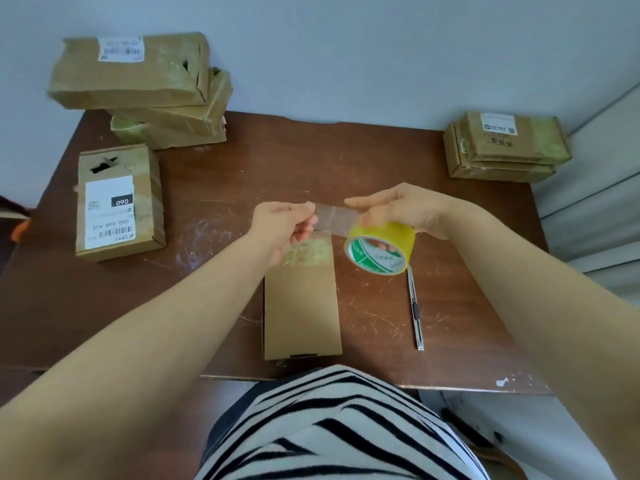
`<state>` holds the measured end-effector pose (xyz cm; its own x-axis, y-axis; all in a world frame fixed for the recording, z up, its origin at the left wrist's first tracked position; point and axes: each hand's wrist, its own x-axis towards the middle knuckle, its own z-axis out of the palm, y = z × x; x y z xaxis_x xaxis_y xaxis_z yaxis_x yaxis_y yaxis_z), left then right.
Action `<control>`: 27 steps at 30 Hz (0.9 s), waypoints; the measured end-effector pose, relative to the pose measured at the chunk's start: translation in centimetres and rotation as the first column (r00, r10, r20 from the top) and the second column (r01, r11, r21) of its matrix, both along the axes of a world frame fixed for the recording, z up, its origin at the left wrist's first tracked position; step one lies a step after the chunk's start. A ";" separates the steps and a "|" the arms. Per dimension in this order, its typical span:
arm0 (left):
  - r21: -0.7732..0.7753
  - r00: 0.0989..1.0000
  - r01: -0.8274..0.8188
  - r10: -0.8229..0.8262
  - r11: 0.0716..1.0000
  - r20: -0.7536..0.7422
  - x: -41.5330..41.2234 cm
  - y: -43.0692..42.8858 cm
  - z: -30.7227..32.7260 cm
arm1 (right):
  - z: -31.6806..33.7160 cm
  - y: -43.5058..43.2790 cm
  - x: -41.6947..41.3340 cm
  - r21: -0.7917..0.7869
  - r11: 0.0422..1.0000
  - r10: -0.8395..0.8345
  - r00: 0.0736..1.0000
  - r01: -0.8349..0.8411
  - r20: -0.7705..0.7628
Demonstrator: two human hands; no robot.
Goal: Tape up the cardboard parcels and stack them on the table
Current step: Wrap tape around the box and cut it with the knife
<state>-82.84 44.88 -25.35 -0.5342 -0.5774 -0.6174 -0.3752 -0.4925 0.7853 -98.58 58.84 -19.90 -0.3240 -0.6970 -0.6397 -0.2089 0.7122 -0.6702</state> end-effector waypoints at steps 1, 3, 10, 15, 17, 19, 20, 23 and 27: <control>-0.025 1.000 -0.010 0.010 1.000 0.024 0.5 -0.4 0.0 | -0.6 0.2 0.3 -0.055 0.998 -0.021 0.994 0.028 0.111; -0.063 0.998 -0.044 0.047 0.997 0.052 1.3 -1.0 -0.3 | -1.9 0.4 0.6 -0.149 0.984 -0.056 0.965 0.096 0.254; -0.192 0.981 -0.097 0.126 0.977 0.145 3.7 -1.6 -1.5 | -3.8 -0.2 0.9 -0.259 0.966 0.004 0.998 0.014 0.068; -0.242 0.955 -0.178 0.226 0.954 0.191 4.9 -3.2 -1.4 | -5.1 -0.6 0.6 -0.140 0.988 0.033 0.964 -0.072 -0.265; -0.273 0.937 -0.181 0.250 0.945 0.243 5.7 -3.4 -1.9 | -5.4 -0.2 0.4 -0.183 0.983 -0.029 0.982 -0.006 -0.189; -0.278 0.928 -0.176 0.253 0.944 0.272 6.3 -3.2 -2.7 | -5.9 0.0 0.1 -0.181 0.983 -0.026 0.969 -0.020 -0.245; -0.271 0.924 -0.189 0.265 0.944 0.277 6.5 -3.0 -3.0 | -6.4 0.0 0.0 -0.127 0.989 0.027 0.941 -0.074 -0.338; -0.252 0.926 -0.195 0.263 0.948 0.272 6.5 -2.7 -3.7 | -7.6 0.2 0.3 0.106 0.974 0.224 0.793 -0.199 -0.567; -0.237 0.924 -0.196 0.260 0.951 0.281 6.7 -2.4 -4.5 | -8.4 -0.5 0.9 0.183 0.965 0.263 0.741 -0.190 -0.617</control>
<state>-76.16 42.46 -29.83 -0.1767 -0.7897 -0.5875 -0.5088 -0.4377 0.7413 -97.72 58.33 -28.29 -0.5195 -0.7459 -0.4169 -0.7215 0.6443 -0.2535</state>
